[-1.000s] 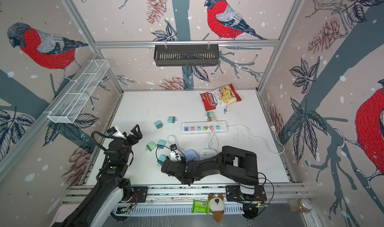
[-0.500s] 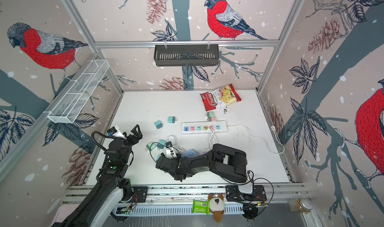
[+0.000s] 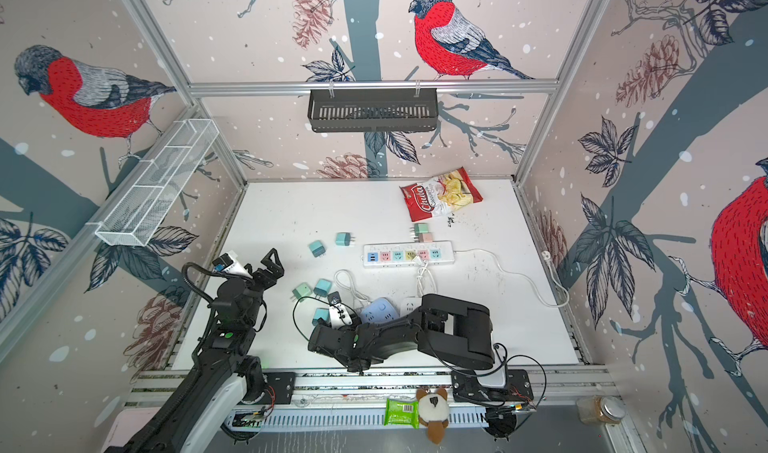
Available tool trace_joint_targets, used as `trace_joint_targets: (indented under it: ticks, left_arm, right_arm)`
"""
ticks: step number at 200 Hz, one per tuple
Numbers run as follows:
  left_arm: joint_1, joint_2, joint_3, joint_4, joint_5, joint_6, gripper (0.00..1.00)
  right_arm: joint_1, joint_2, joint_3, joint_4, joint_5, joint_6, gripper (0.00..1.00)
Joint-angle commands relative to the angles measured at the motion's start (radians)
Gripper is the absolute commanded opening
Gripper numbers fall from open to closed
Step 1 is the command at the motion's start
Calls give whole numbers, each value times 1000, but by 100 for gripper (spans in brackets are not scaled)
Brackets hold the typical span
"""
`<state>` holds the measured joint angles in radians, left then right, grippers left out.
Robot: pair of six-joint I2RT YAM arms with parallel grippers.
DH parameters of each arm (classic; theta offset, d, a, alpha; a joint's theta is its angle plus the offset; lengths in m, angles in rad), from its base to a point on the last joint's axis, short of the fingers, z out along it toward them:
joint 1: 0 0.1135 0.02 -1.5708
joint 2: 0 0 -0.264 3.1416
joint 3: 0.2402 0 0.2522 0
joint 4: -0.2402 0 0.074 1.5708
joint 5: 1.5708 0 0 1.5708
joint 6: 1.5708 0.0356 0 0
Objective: Insert the plug
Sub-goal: 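Grasp the light green cube charger with the right gripper, then lift the green charger with the right gripper while the left gripper reaches toward it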
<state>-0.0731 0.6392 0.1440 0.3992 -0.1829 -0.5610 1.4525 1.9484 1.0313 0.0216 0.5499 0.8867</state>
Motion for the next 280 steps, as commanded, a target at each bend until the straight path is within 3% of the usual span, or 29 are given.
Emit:
trace_joint_targets:
  ticks: [1,40,65,81,145,160,190,221,253,280]
  left_arm:
    - [-1,4,-4,20,-22,-15,98]
    - [2,61,-6,53,-116,-52,98]
    - [23,87,9,25,-88,-86,97]
    - [53,79,48,-52,43,-127,97]
    - [40,31,289,-282,551,-50,98]
    - [0,-7,303,-288,591,-53,92]
    - [-129,-85,347,-333,554,-44,86]
    - [-212,-74,433,-410,519,-23,83]
    - [-304,6,466,-393,565,-51,80]
    - [-450,71,501,-403,502,-45,79]
  right_arm:
    - [0,8,-20,-39,-23,4,32]
    - [-1,-65,-102,89,-2,-59,25]
    - [-3,-155,-165,174,51,-133,15]
    - [-2,-225,-201,215,89,-202,5]
    - [-8,-659,-540,457,189,-415,4]
    - [-31,-760,-613,481,200,-446,4]
    - [-90,-919,-721,531,195,-520,4]
    - [-163,-1062,-849,664,107,-589,4]
    - [-277,-1086,-914,747,2,-608,4]
    - [-321,-1038,-915,799,-39,-659,4]
